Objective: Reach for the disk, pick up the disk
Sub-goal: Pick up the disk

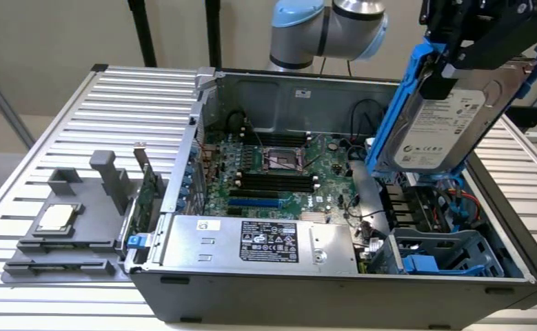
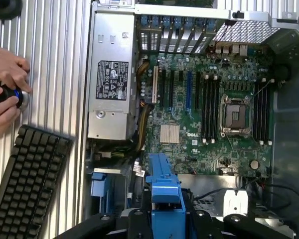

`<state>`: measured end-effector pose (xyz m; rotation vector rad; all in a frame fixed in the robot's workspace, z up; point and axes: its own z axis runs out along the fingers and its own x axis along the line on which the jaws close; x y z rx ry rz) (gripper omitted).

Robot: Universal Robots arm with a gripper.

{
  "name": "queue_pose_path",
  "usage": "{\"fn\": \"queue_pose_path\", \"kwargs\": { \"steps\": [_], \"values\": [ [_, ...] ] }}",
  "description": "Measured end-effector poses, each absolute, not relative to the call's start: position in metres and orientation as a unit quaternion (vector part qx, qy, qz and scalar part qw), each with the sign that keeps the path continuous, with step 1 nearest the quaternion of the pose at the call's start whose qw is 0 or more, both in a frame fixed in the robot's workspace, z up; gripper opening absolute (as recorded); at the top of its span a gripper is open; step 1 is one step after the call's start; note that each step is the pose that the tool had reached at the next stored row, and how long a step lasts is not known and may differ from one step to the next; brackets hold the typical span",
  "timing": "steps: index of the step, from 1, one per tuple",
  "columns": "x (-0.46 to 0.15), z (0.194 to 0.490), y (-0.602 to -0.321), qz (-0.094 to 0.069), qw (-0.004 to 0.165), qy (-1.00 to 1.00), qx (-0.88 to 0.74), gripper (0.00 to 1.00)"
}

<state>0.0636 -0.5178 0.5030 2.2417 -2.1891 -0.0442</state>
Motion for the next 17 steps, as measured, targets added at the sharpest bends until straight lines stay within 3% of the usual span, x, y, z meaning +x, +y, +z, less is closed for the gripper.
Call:
{"fn": "queue_pose_path", "kwargs": {
  "steps": [17],
  "values": [
    [0.092,0.504,-0.562,-0.015,0.003,-0.699,0.715,0.33]
  ]
}}
